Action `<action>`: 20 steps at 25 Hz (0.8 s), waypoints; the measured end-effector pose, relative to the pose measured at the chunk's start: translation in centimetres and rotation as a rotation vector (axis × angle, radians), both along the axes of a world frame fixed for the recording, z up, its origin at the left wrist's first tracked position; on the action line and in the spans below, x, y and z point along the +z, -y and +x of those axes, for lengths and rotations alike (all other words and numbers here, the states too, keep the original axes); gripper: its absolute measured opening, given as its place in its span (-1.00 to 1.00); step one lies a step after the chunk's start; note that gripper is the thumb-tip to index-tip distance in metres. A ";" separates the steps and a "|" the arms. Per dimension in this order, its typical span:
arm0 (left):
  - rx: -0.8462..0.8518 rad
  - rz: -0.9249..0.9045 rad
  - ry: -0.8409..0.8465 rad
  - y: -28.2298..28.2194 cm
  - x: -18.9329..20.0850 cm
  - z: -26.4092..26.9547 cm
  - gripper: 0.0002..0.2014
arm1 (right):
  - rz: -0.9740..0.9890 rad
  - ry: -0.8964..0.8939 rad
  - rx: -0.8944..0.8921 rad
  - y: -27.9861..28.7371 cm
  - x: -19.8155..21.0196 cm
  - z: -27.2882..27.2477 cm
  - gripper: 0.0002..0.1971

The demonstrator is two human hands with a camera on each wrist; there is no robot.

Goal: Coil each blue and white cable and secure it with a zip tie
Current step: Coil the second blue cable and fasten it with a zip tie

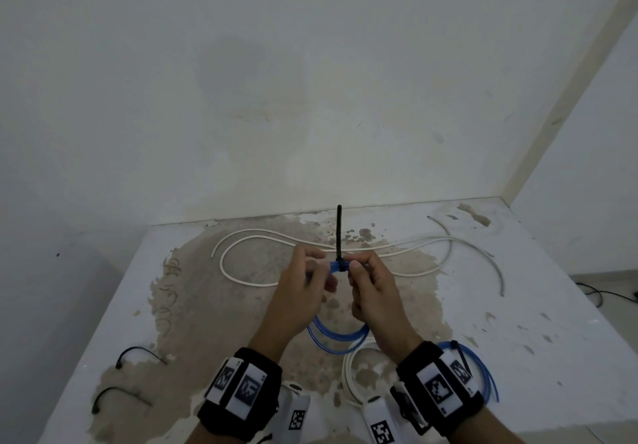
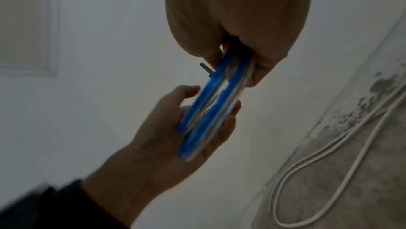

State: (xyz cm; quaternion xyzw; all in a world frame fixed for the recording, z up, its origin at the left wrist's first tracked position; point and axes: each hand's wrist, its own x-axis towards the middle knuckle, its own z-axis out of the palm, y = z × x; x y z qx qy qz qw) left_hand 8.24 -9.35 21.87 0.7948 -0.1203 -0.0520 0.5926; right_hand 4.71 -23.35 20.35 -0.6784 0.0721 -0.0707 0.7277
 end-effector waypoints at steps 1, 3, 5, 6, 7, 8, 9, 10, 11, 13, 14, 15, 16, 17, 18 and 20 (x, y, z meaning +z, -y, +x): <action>-0.006 0.006 -0.064 0.0 0.1 0.4 -0.82 | -0.017 -0.019 0.022 0.1 -0.3 -0.1 -0.79; -0.048 0.053 -0.140 0.2 0.0 0.8 -0.74 | -0.050 -0.067 0.043 0.2 -1.0 -0.4 -0.80; -0.037 0.081 -0.127 0.8 -0.8 0.4 -0.77 | -0.067 -0.125 0.077 0.2 -1.4 -0.9 -0.83; -0.002 0.091 -0.099 1.1 -1.4 0.1 -0.80 | -0.063 -0.150 0.097 0.1 -1.5 -1.1 -0.84; 0.046 0.098 -0.073 1.3 -2.1 -0.3 -0.82 | -0.051 -0.168 0.110 0.0 -1.5 -1.3 -0.82; 0.091 0.100 -0.062 1.3 -2.9 -0.5 -0.83 | -0.041 -0.178 0.111 0.0 -1.6 -1.4 -0.80; 0.118 0.101 -0.070 1.3 -3.5 -0.6 -0.83 | -0.043 -0.176 0.094 0.1 -1.6 -1.5 -0.79; 0.122 0.103 -0.088 1.3 -4.0 -0.7 -0.82 | -0.068 -0.163 0.072 0.2 -1.6 -1.5 -0.78; 0.105 0.109 -0.106 1.3 -4.3 -0.7 -0.81 | -0.108 -0.134 0.058 0.3 -1.8 -1.4 -0.80; 0.039 0.140 -0.136 1.4 -4.5 -1.0 -0.80 | -0.203 -0.083 0.043 0.6 -2.0 -1.2 -0.84; 0.001 0.162 -0.143 1.5 -4.7 -1.2 -0.80 | -0.229 -0.079 0.020 0.9 -2.0 -0.9 -0.82; -0.028 0.185 -0.147 1.6 -5.1 -1.4 -0.79 | -0.217 -0.090 -0.002 1.5 -1.9 -0.5 -0.80; -0.040 0.198 -0.149 1.6 -5.5 -1.6 -0.79 | -0.153 -0.117 -0.007 2.3 -1.4 -0.1 -0.79; -0.028 0.192 -0.159 1.6 -5.9 -1.9 -0.77 | -0.080 -0.156 0.019 3.1 -0.8 0.2 -0.79; -0.004 0.165 -0.177 1.5 -6.1 -2.1 -0.74 | -0.054 -0.191 0.071 4.1 -0.2 0.3 -0.78; 0.019 0.111 -0.223 1.5 -6.1 -2.0 -0.70 | -0.222 -0.223 0.209 5.2 0.3 0.4 -0.77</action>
